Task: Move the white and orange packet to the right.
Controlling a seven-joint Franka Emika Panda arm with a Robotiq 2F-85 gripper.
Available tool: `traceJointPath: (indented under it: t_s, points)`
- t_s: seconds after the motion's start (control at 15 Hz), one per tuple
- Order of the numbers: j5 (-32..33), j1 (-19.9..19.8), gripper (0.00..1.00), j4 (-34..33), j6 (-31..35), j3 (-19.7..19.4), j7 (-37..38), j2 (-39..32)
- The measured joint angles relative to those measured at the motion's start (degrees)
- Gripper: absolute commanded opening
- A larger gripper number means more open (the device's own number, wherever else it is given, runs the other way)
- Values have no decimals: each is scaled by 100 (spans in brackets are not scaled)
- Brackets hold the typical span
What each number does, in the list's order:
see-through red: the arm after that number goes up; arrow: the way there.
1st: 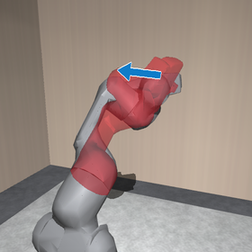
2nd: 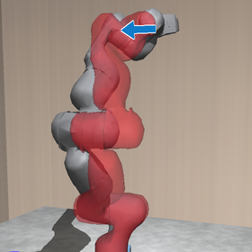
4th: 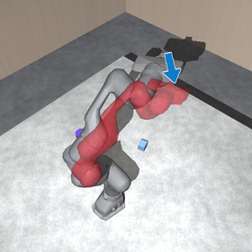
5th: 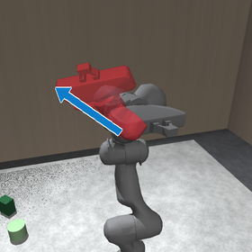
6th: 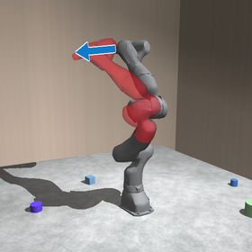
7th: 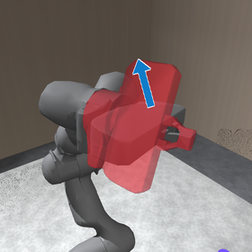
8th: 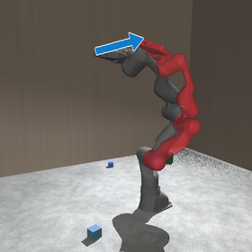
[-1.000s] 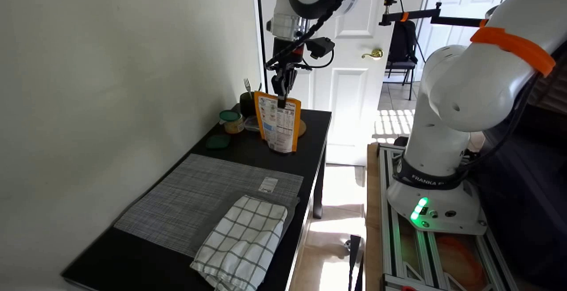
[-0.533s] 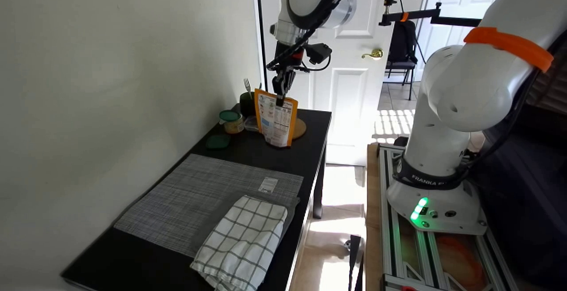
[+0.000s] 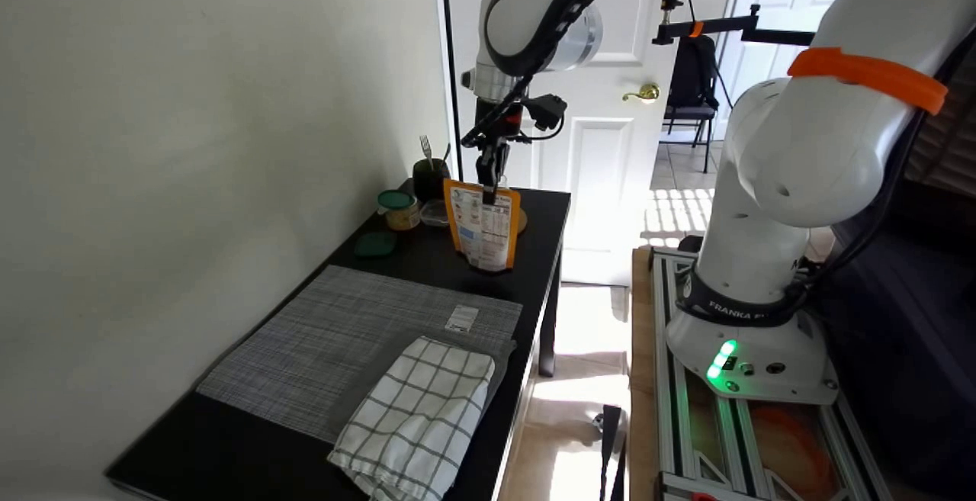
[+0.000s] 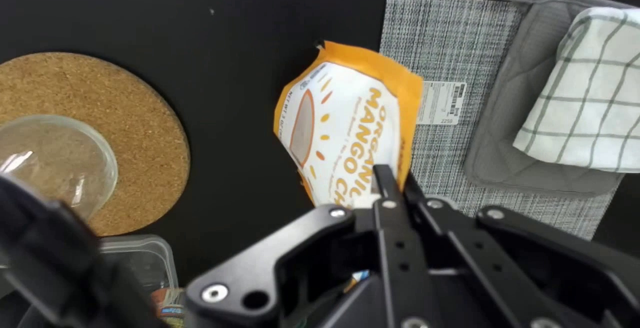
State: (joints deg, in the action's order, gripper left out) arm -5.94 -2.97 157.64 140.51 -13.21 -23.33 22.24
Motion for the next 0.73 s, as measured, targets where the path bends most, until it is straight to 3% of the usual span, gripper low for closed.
traceJointPath:
  t_s: [0.33,0.4,0.53,0.73]
  points:
    - [-355,100,64,0,-12,-150,-301,-180]
    - [-360,91,48,-4,-12,-164,-301,-180]
    - [-351,37,62,-24,-40,-164,-276,-131]
    - [-350,11,64,-25,-65,-163,-271,-64]
